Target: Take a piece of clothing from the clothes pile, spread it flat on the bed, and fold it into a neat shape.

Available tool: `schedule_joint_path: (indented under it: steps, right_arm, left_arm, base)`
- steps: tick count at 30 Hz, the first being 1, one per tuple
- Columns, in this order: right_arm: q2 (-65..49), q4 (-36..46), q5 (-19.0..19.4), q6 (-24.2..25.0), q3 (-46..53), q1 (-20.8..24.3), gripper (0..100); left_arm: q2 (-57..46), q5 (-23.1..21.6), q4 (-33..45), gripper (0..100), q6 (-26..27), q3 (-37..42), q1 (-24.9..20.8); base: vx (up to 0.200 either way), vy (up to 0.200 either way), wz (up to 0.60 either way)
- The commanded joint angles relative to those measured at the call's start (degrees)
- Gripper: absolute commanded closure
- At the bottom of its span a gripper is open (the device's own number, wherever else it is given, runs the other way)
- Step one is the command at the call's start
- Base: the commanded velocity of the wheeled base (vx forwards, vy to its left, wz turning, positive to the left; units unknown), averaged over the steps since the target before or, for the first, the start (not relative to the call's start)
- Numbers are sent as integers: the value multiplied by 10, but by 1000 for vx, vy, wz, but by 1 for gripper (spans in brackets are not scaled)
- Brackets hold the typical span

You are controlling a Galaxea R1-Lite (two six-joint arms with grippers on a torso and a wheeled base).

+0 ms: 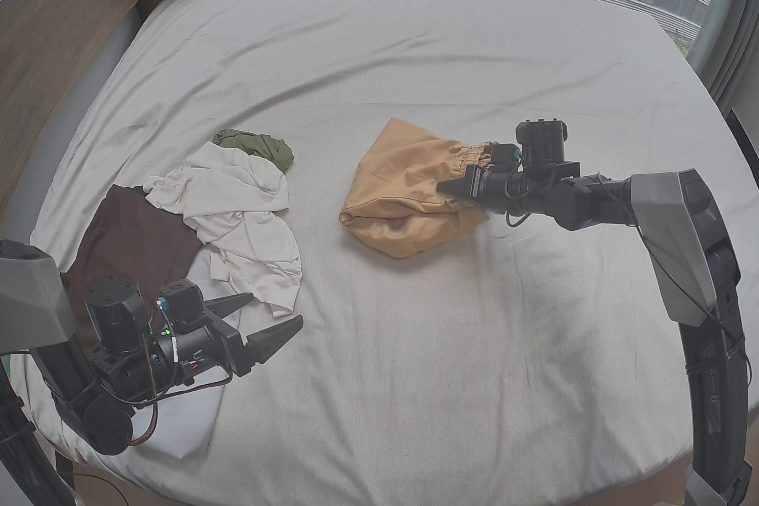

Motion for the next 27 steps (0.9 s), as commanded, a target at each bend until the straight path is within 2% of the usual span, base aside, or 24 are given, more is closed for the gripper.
schedule_joint_path:
  steps: [1,6,7,15,22,27]
  right_arm:
    - [-31,-13,-5,-11,0,1,100]
    - [-32,-53,-5,-15,35,2,100]
    - [-31,-55,-5,-15,39,2,0]
    - [-32,-68,-24,-14,76,5,0]
    - [-93,-100,-26,-19,193,8,0]
    - [-174,-117,-44,-47,331,3,0]
  left_arm:
    - [3,-1,0,0,0,0,-2]
    - [4,-1,0,0,0,0,-2]
    - [4,-1,0,0,1,0,-2]
    - [4,-1,0,0,1,0,-2]
    - [2,-1,0,0,2,0,-2]
    - [3,-3,0,0,1,1,-1]
  base:
    - [0,0,0]
    - [0,0,0]
    - [0,0,0]
    - [0,0,0]
    - [0,0,0]
    - [0,0,0]
